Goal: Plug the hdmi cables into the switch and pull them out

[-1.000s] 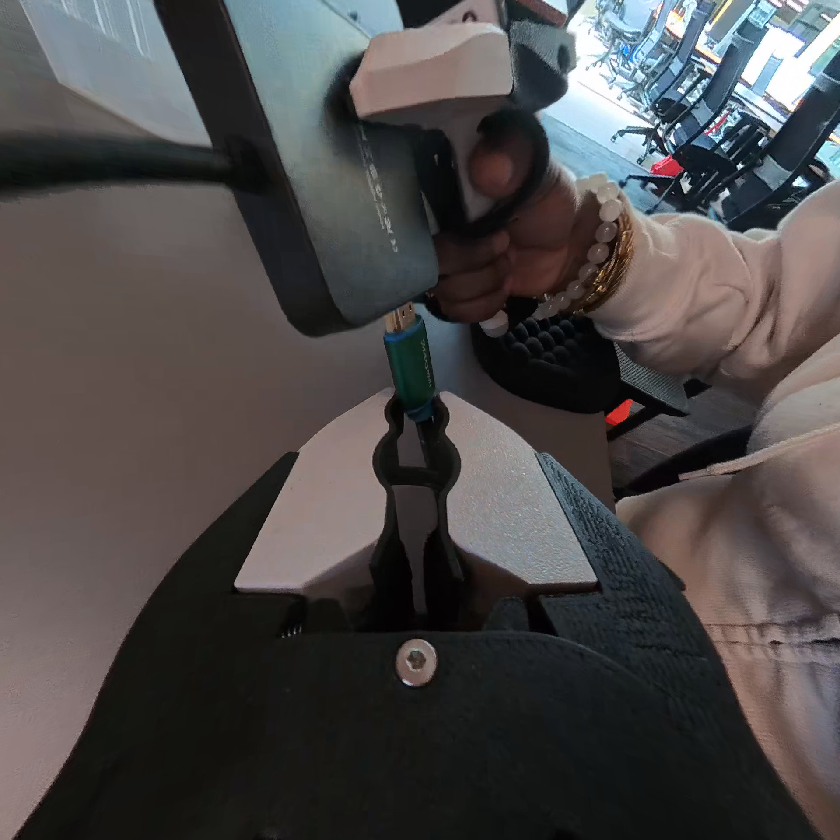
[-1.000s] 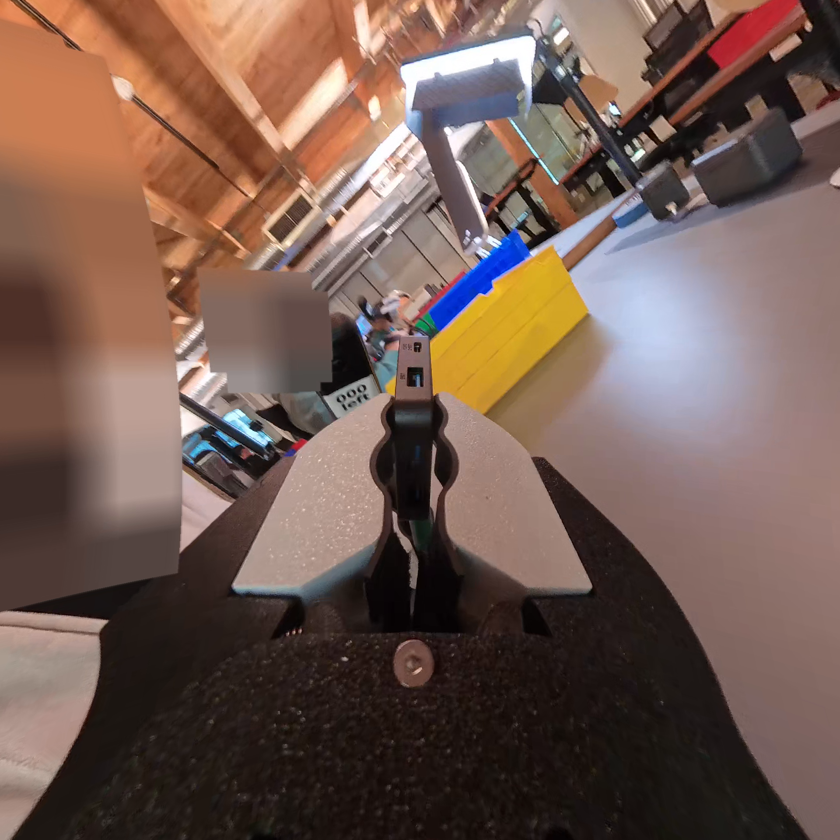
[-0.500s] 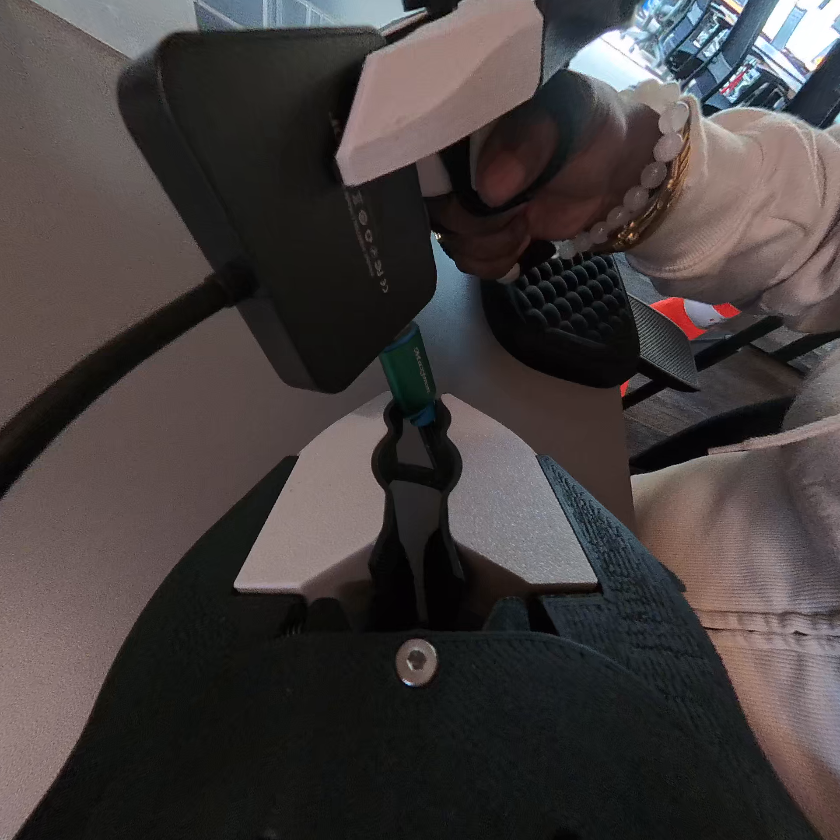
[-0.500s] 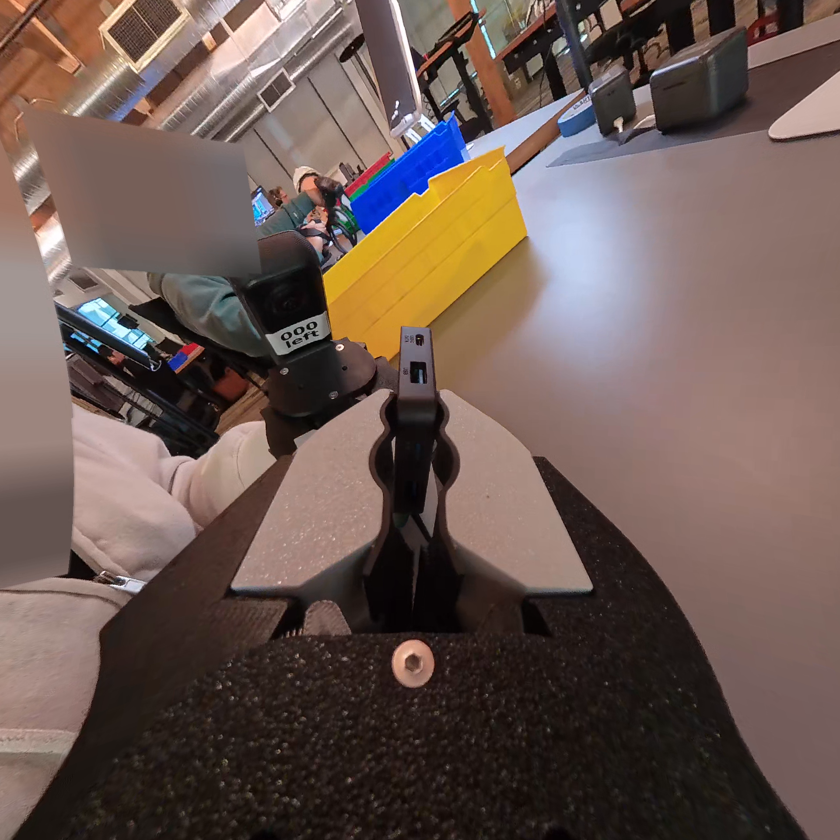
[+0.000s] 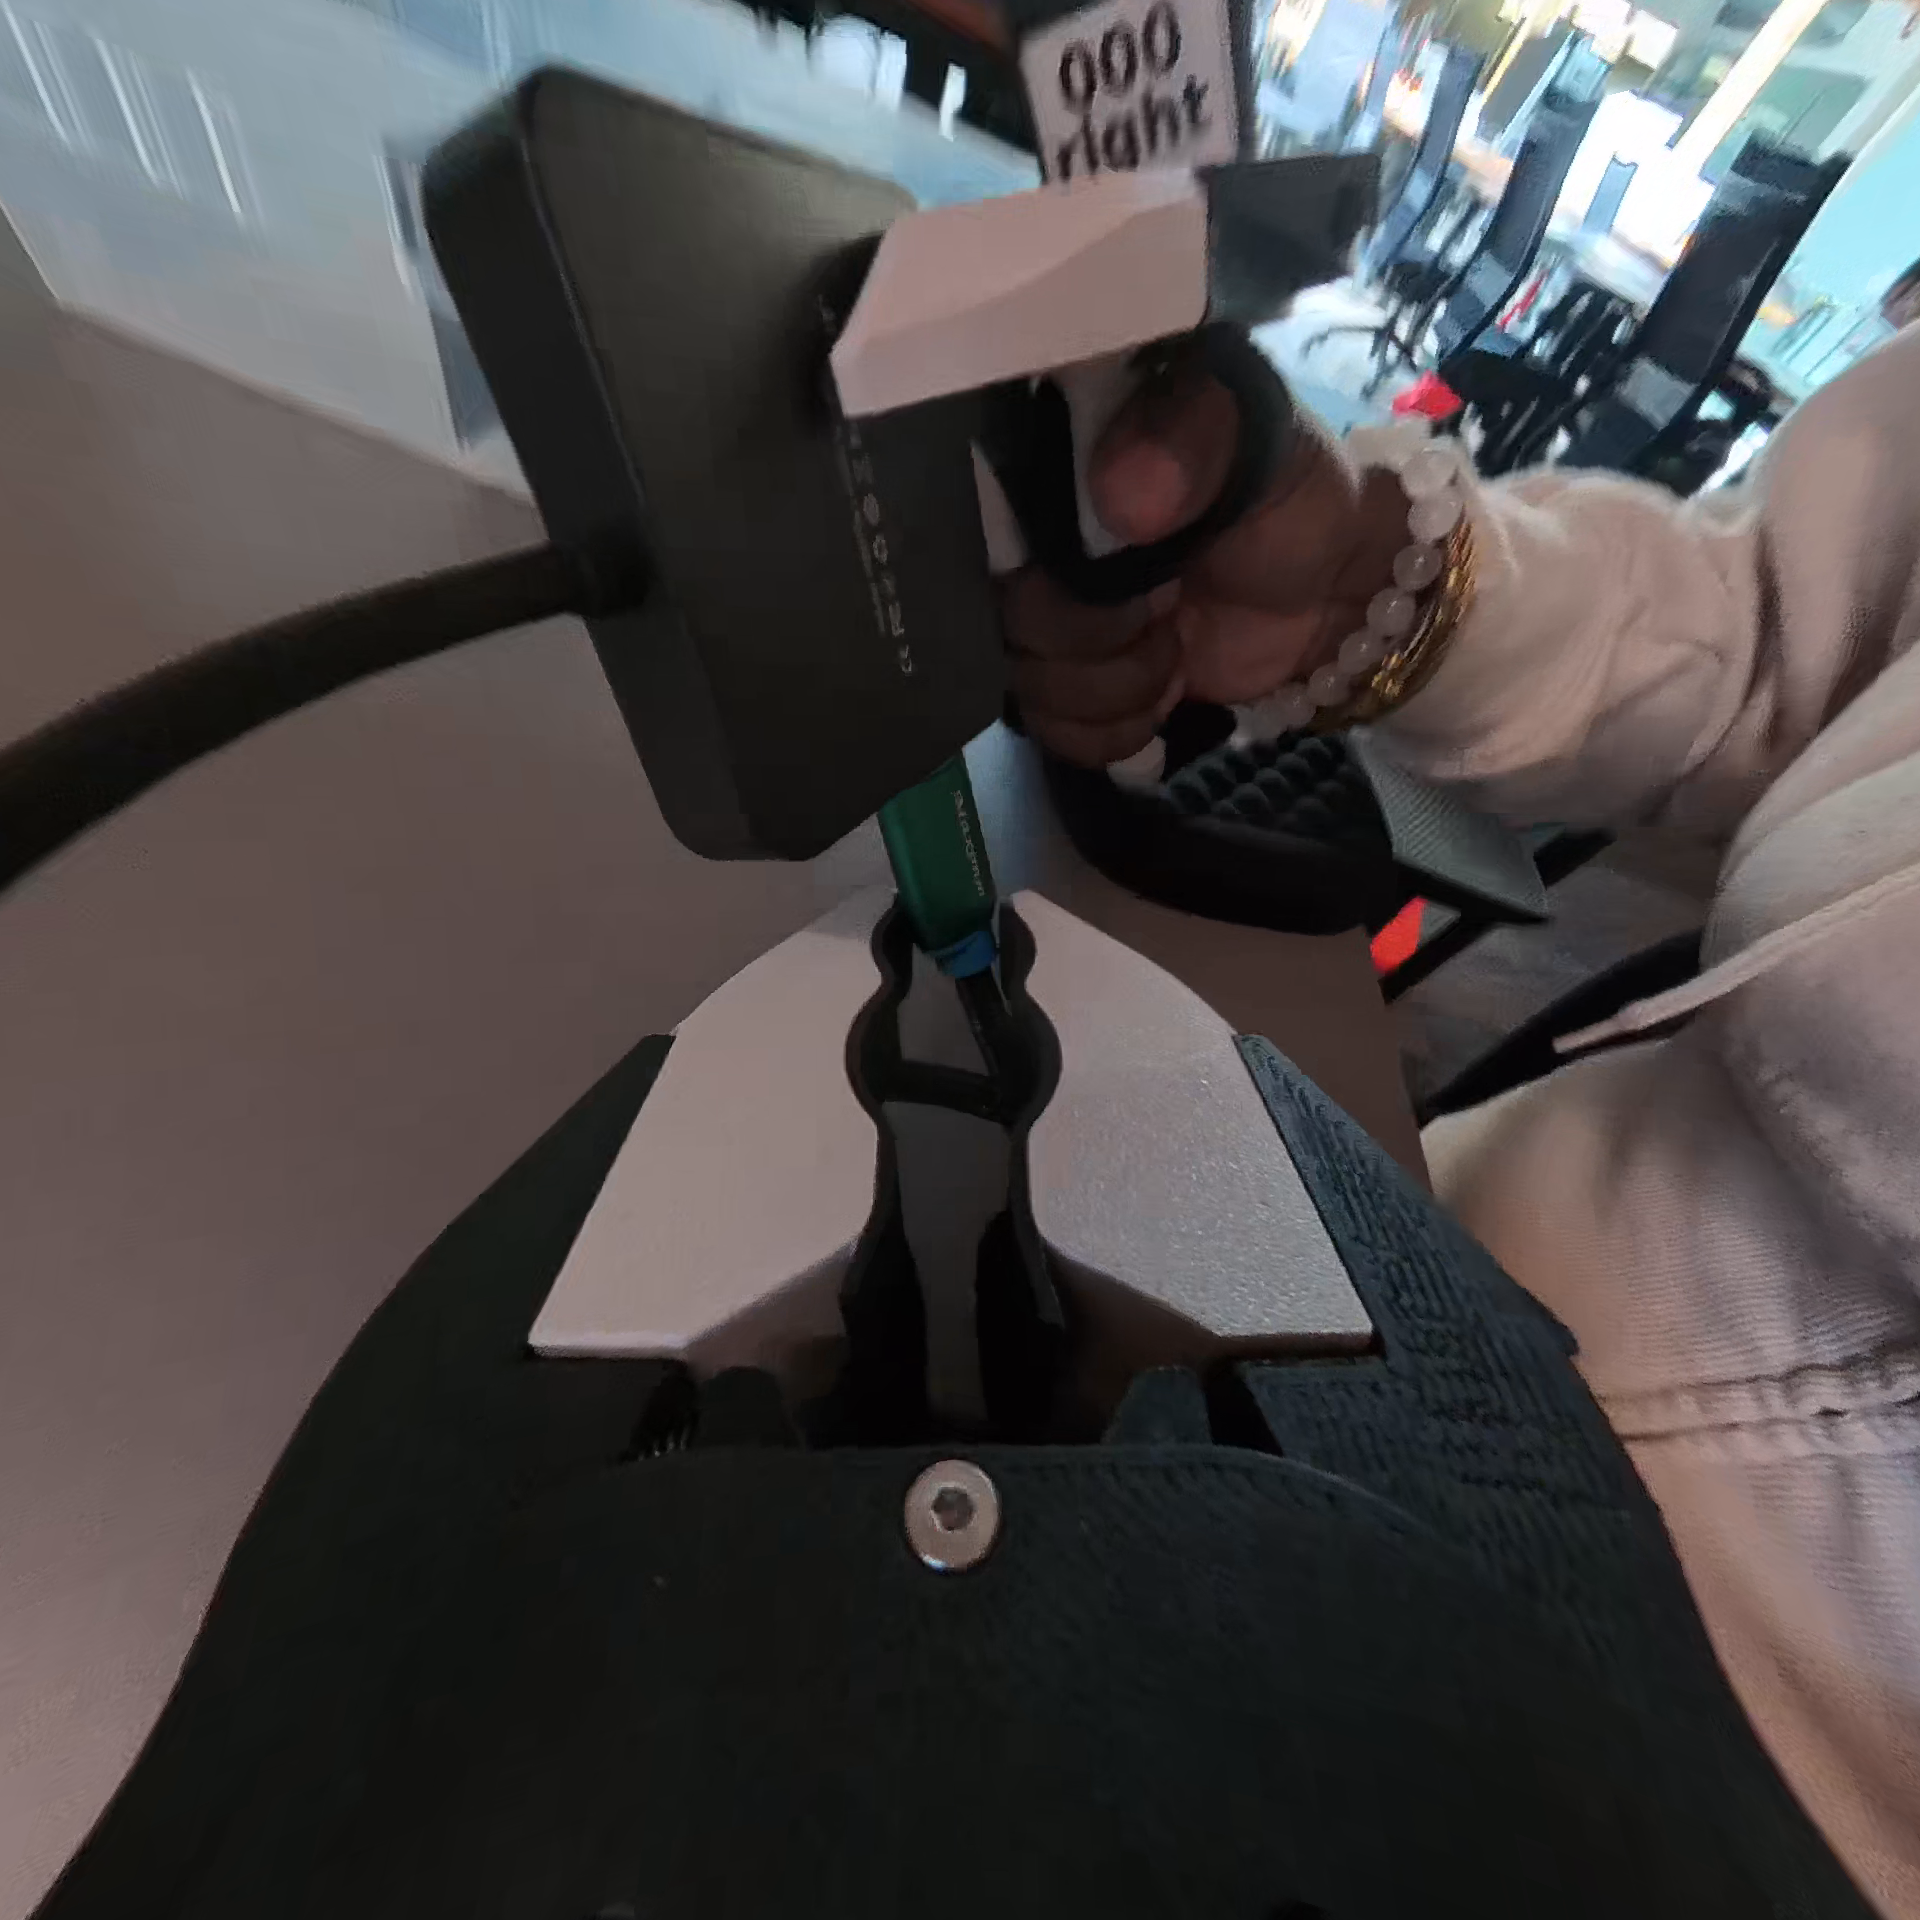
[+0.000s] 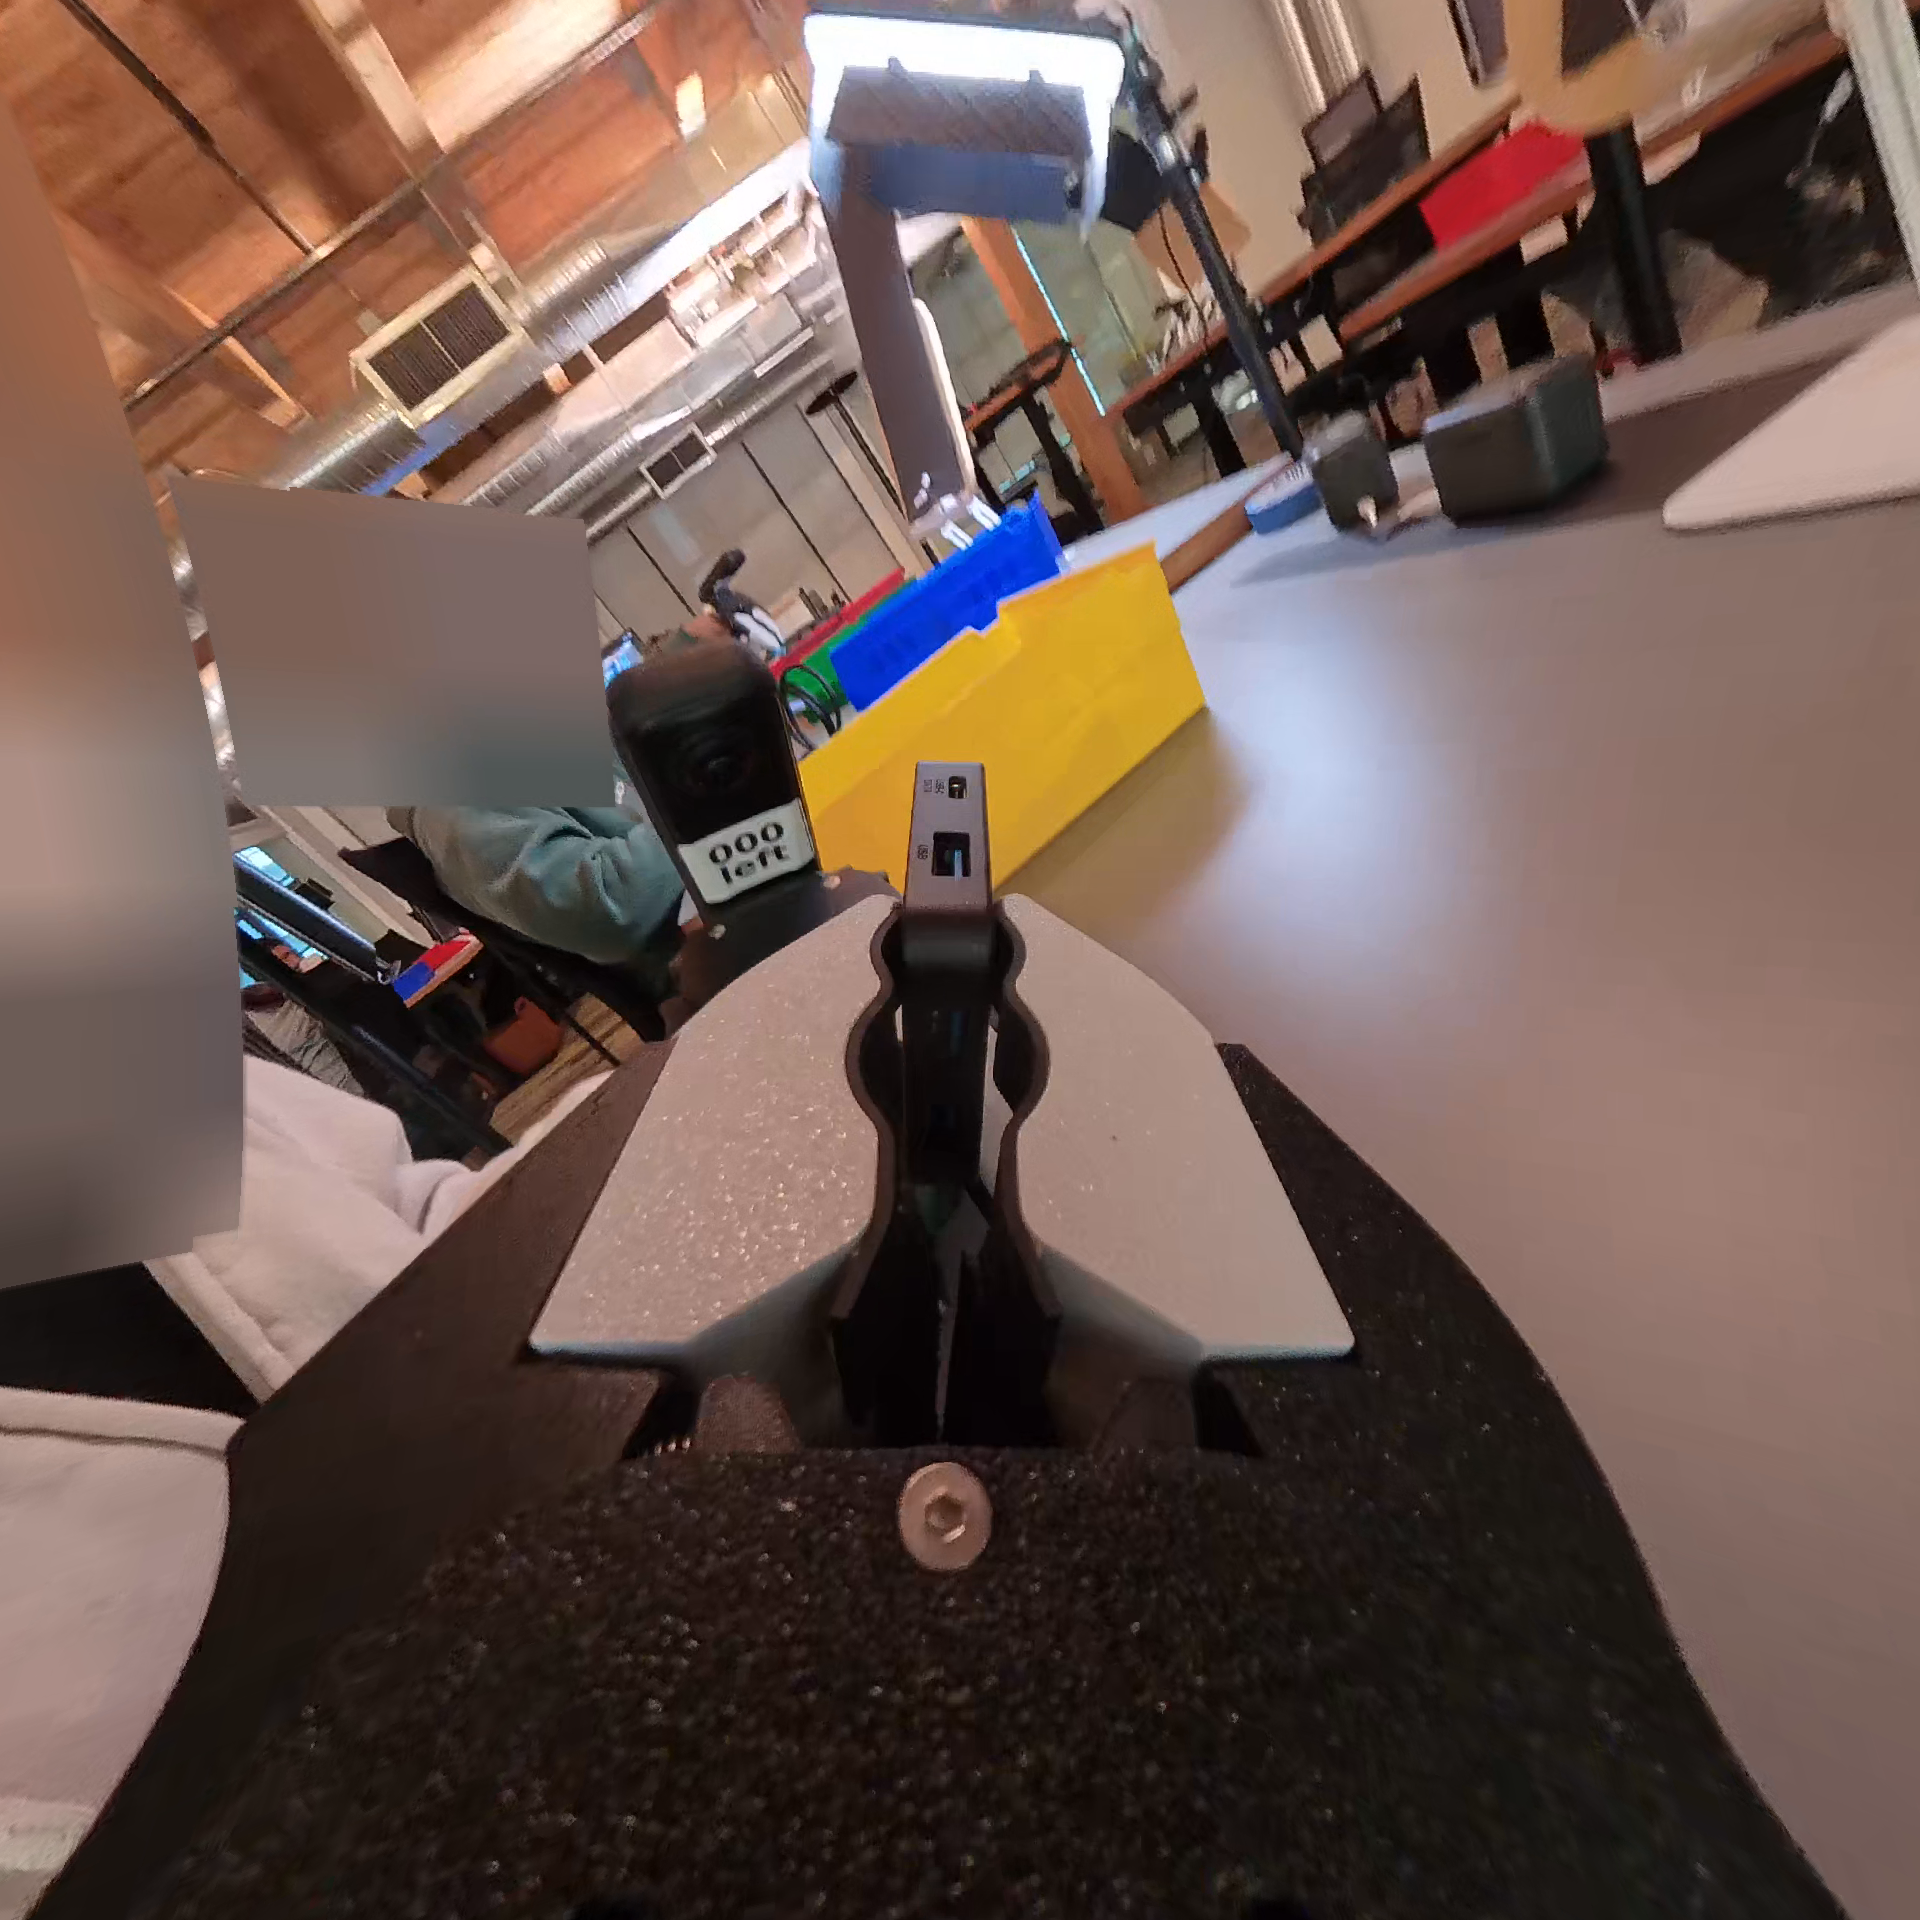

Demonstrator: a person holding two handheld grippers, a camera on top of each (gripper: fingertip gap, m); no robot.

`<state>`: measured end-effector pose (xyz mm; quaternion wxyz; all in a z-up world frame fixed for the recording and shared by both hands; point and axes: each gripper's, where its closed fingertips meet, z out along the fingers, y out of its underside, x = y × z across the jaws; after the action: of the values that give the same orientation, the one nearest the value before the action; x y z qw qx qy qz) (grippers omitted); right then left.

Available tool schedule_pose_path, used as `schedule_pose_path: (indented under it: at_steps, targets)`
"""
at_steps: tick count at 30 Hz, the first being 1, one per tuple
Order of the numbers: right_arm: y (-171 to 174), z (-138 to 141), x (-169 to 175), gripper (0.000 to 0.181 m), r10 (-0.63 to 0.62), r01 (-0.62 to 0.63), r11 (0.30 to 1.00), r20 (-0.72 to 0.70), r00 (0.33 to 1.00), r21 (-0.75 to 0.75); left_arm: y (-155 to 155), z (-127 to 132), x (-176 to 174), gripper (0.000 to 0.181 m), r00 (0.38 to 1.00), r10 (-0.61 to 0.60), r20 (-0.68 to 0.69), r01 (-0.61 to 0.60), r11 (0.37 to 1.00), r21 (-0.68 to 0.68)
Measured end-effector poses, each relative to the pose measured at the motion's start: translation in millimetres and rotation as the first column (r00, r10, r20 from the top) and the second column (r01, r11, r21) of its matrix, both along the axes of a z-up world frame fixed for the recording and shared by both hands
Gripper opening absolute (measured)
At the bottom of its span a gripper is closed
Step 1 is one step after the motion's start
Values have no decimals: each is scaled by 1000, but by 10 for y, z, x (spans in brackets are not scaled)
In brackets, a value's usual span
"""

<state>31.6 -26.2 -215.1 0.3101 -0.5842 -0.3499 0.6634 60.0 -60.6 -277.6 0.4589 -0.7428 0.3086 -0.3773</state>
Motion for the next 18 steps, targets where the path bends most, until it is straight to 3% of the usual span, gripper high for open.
schedule_pose_path:
  at_steps: [3, 5, 10, 12, 13, 15, 16, 18]
  targets:
    - [-6, 315, 39, 14, -53, 57, 998, -115, 992, 31, -37, 421, -84, 48, 990, 43, 133, -67, 981, 183]
    - [21, 532, 126, 14, -91, 101, 994, -184, 979, 42, -143, 726, -186, 59, 976, 58, 208, -120, 947, 300]
    - [151, 1092, 514, 14, -190, 238, 964, -316, 929, 121, -591, 1232, -532, 59, 916, 13, 401, -244, 811, 532]
    - [244, 1343, 729, 14, -245, 322, 932, -369, 897, 164, -629, 1239, -774, 55, 864, 73, 498, -363, 775, 517]
    - [298, 1477, 844, 14, -274, 371, 908, -394, 877, 194, -567, 1202, -957, 55, 815, 167, 555, -472, 747, 468]
    - [445, 1735, 1064, 14, -340, 474, 840, -423, 840, 264, -408, 1067, -1429, 56, 642, 415, 645, -720, 616, 320]
    - [529, 1853, 1158, 14, -372, 519, 799, -429, 823, 304, -391, 1027, -1585, 56, 581, 476, 661, -778, 563, 279]
    - [717, 2061, 1310, 14, -421, 583, 717, -429, 799, 382, -381, 1019, -1718, 58, 542, 517, 662, -813, 522, 258]
